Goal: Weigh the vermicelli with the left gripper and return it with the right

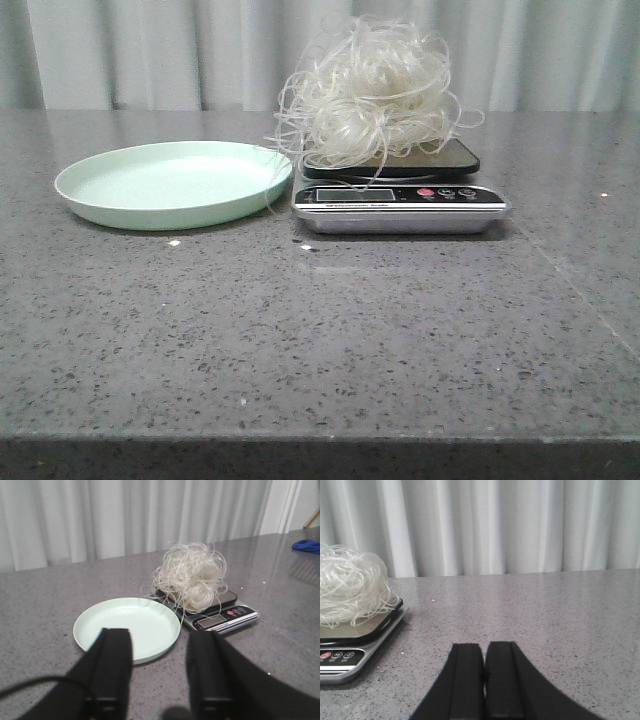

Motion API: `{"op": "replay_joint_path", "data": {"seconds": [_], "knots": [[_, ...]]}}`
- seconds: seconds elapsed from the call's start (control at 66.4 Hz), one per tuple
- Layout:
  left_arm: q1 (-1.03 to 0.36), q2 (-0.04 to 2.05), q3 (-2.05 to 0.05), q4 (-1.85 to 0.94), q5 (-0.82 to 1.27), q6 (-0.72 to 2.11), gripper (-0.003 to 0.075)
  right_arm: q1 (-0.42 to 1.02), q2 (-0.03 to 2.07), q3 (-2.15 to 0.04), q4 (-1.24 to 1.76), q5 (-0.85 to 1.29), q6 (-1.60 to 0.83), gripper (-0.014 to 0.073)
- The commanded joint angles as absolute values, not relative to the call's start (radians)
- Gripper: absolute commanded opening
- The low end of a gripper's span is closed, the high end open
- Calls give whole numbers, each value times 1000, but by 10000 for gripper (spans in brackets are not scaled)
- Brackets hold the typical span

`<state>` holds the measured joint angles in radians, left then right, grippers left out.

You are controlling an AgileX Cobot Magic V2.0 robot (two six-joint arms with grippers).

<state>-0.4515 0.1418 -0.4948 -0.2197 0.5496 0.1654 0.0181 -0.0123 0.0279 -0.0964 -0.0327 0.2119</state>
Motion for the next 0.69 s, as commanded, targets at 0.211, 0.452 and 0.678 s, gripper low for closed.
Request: {"op": "replay_joint_path", "data": {"seconds": [0.211, 0.452, 0.678], "knots": [[-451, 111, -427, -235, 469, 165, 127, 14, -26, 20, -98, -105, 214, 167], [-451, 111, -427, -235, 465, 165, 127, 14, -26, 20, -98, -105, 214, 167], [-451, 111, -427, -235, 462, 165, 127, 14, -26, 20, -98, -161, 214, 167]]}}
